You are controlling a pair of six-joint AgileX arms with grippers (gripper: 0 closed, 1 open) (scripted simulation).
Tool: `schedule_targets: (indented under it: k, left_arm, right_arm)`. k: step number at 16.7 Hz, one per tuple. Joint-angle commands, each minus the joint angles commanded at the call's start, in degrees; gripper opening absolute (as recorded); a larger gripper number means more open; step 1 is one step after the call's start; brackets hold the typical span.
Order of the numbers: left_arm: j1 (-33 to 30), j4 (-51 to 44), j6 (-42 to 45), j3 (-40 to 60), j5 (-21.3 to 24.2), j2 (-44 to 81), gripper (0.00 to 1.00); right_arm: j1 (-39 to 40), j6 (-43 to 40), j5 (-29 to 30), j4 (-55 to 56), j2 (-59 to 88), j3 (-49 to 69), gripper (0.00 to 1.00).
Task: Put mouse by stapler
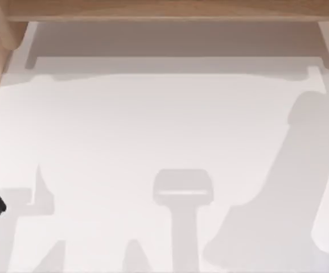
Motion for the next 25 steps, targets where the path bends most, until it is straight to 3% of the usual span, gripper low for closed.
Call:
schedule_targets:
  k: [5,6,17,25]
  left_arm:
    - [0.00,0.00,0.00,0.00,0.00,0.00,1.00]
    - [0.00,0.00,0.00,0.00,0.00,0.00,1.00]
    - [0.00,0.00,0.00,0.00,0.00,0.00,1.00]
    - [0.00,0.00,0.00,0.00,0.00,0.00,1.00]
  right_arm:
    - [0.00,0.00,0.00,0.00,0.00,0.00,0.02]
    - [0.00,0.00,0.00,0.00,0.00,0.00,0.00]
    - [-0.32,-0.07,0.05,-0.38,-1.34,0.02,0.00]
    - [-0.12,-1.70,-0.02,2.30,-17.48,-10.73,0.00]
